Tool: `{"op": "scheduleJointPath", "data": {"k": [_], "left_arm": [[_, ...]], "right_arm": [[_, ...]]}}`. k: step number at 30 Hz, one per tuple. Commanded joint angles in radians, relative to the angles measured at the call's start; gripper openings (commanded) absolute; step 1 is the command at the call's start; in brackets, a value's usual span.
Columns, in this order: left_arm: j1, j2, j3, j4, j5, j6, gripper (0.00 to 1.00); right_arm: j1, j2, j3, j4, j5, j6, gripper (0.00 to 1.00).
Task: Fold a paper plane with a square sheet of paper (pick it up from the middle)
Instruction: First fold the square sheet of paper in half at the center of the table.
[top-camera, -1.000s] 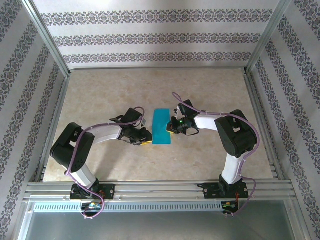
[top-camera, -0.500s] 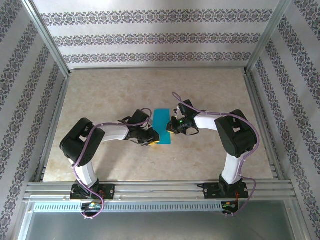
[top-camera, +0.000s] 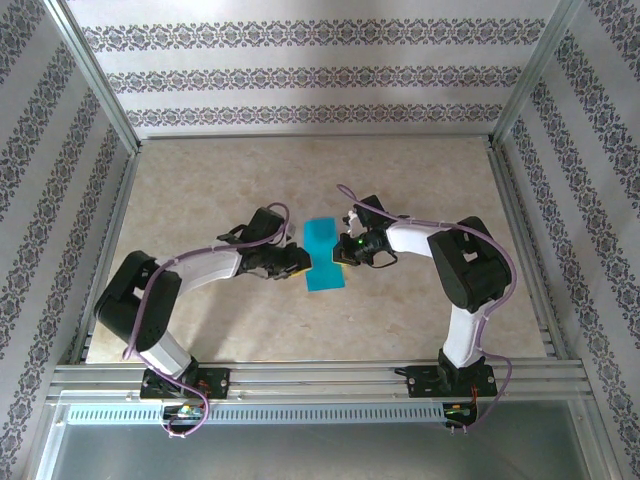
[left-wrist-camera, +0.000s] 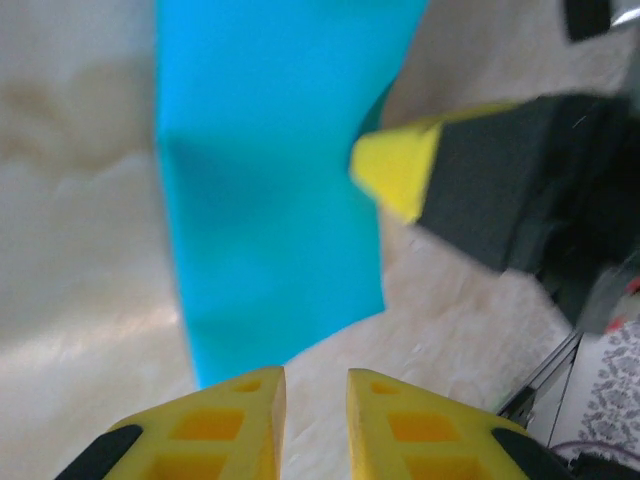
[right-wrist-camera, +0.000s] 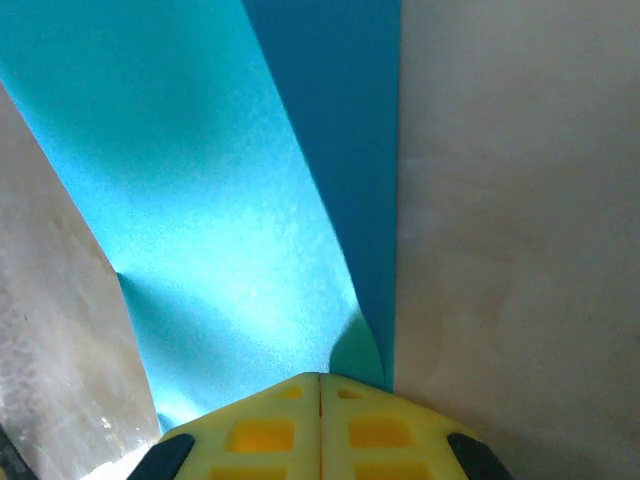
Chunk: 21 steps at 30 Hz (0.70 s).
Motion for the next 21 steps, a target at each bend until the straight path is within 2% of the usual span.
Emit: {"op": "scheduleJointPath", "data": {"k": [1, 5, 9, 21], "left_arm": [[0.012, 0.085, 0.091, 0.069, -0.048, 0.003, 0.23], [0.016, 0.196, 0.176, 0.087, -0.045, 0.008, 0.23], [0.032, 0.264, 0.192, 0.12, -0.022, -0.01, 0.23], [0.138, 0.339, 0.154, 0.107, -0.026, 0.041, 0.23]], "right_arm": [[-0.01, 0.09, -0.011, -0.221, 0.151, -0.11, 0.08], [-0.018, 0.099, 0.008, -0.245, 0.15, -0.122, 0.08], [-0.024, 0.098, 0.008, -0.256, 0.159, -0.12, 0.08], [-0.029, 0.101, -0.002, -0.311, 0.234, -0.113, 0.08]]}}
